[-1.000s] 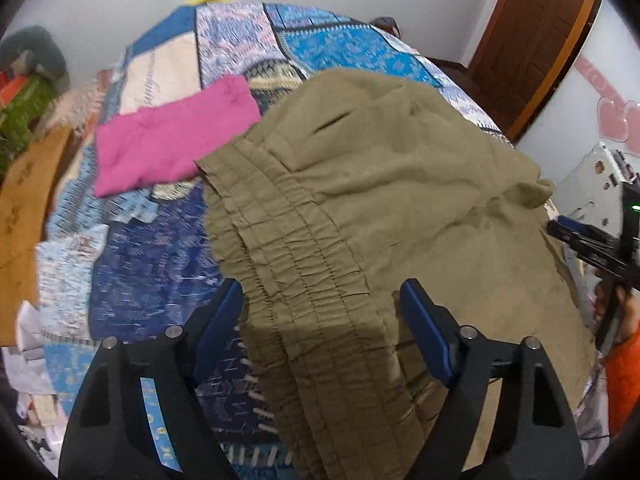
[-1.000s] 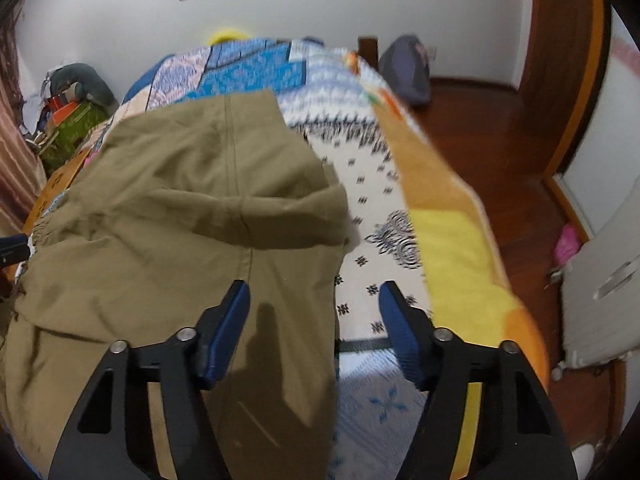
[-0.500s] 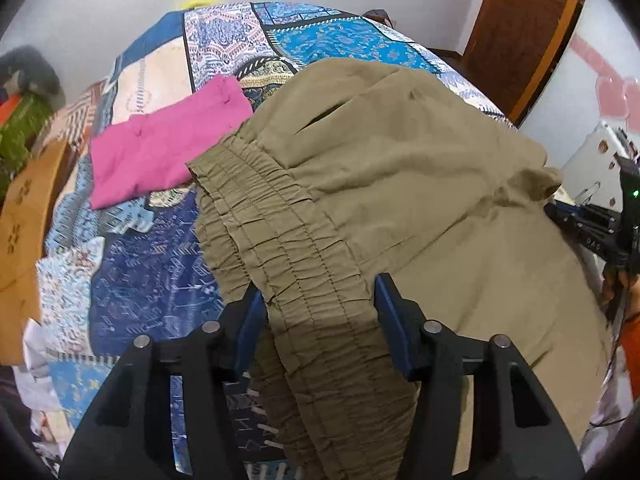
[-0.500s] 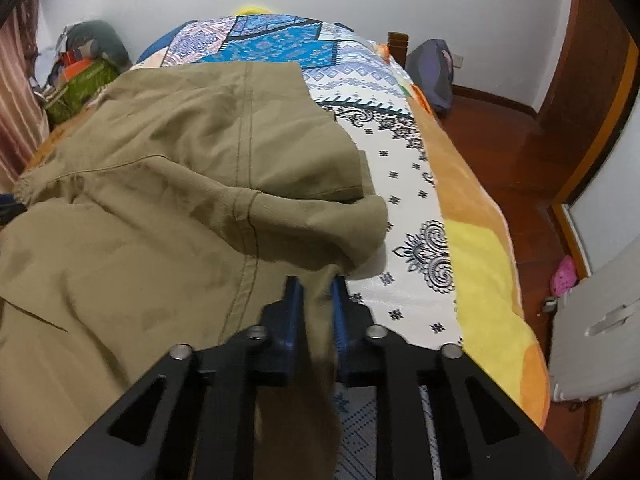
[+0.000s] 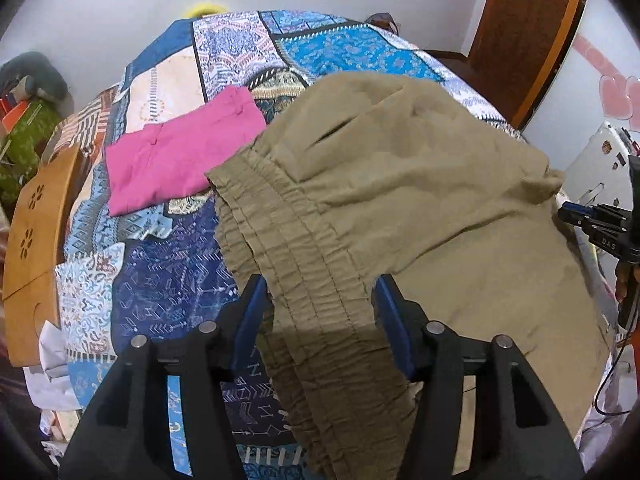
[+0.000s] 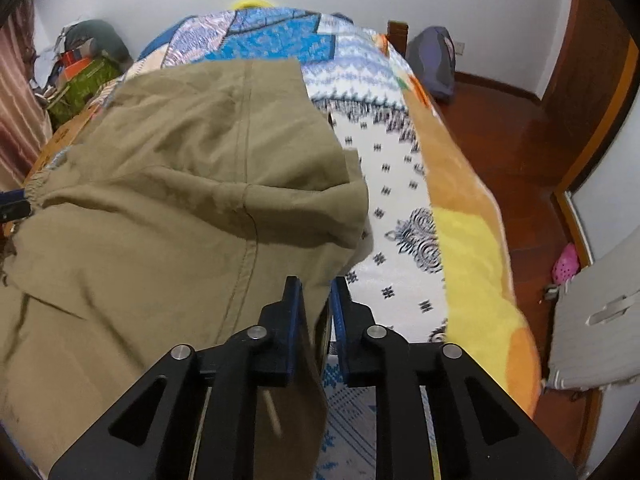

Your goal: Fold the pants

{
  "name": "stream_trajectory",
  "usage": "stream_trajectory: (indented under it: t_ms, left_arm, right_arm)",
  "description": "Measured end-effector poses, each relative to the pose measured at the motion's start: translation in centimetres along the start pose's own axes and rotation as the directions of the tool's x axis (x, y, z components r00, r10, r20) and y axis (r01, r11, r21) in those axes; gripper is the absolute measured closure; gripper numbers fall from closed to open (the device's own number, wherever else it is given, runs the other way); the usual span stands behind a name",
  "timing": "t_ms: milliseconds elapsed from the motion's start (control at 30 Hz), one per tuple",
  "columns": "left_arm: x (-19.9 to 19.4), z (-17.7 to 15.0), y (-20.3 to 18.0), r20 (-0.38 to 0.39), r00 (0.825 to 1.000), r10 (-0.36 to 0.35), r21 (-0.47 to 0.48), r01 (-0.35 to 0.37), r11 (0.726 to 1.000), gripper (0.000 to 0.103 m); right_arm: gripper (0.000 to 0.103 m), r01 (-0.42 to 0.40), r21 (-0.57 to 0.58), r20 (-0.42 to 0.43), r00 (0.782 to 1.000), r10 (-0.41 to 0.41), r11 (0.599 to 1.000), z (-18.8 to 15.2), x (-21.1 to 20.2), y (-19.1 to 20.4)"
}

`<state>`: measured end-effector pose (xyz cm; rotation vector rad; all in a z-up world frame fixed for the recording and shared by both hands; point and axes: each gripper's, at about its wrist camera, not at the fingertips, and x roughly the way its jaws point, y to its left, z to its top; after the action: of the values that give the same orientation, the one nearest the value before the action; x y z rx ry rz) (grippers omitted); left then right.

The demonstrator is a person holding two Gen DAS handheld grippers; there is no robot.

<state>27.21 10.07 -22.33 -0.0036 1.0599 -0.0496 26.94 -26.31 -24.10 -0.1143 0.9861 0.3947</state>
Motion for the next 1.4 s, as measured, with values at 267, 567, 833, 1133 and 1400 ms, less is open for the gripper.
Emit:
stream_trajectory:
  t_ms: [267,567,833,1133,1400]
  left_arm:
    - [1.3,2.2,1.3,0.001,1.000,0.006,-0.056,-0.006,0.998,0.038]
    - [4.0,2.2,1.3,-0.049,0.998,-0.035,-0.101,0.030,0.994,0.038]
    - [3.4,3.5,-1.5,0.018,0.996,0.091,0.066,-0.092,0.994,0.074]
    - [4.9,2.8,2.9,-0.039,0.975,0.220,-0.024,-0.221,0.975,0.077]
    - [2.4,2.6,7.1,-0.016,0.998,0.066,-0.163,-0.068,0.984,0.071]
  right_arm:
    - [0.061,0.001,-0.010,0.115,0.993,0.000,1.000,4.0,-0.5,-0.2]
    - [0.068,-0.123,0.038,0.043,0.992,0.121,0.992,6.2,5.7,-1.3]
    - [0.088,0.032,-0.099,0.028,0.999,-0.029,0.995,5.0,6.1,-0.1]
    - [0.089,0.070,-0.070,0.016,0.997,-0.069,0.995,4.1,5.7,-0.8]
    - [0.076,0.044,-0.085,0.007,0.999,-0.043,0.995,4.8,3.5,-0.1]
